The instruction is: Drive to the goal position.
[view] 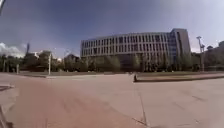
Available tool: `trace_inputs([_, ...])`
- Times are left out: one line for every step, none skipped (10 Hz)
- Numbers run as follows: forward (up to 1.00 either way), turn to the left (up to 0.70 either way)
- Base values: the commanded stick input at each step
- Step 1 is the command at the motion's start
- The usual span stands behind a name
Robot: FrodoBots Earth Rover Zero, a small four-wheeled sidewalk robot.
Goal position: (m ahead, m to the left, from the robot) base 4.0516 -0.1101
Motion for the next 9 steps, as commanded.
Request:
trace_inputs([0.7, 0.0])
trace_inputs([0.7, 0.0])
trace_inputs([0.7, 0.0])
trace_inputs([0.7, 0.0])
trace_inputs([0.7, 0.0])
trace_inputs([0.7, 0.0])
trace_inputs([0.7, 0.0])
trace_inputs([0.7, 0.0])
trace_inputs([0.7, 0.0])
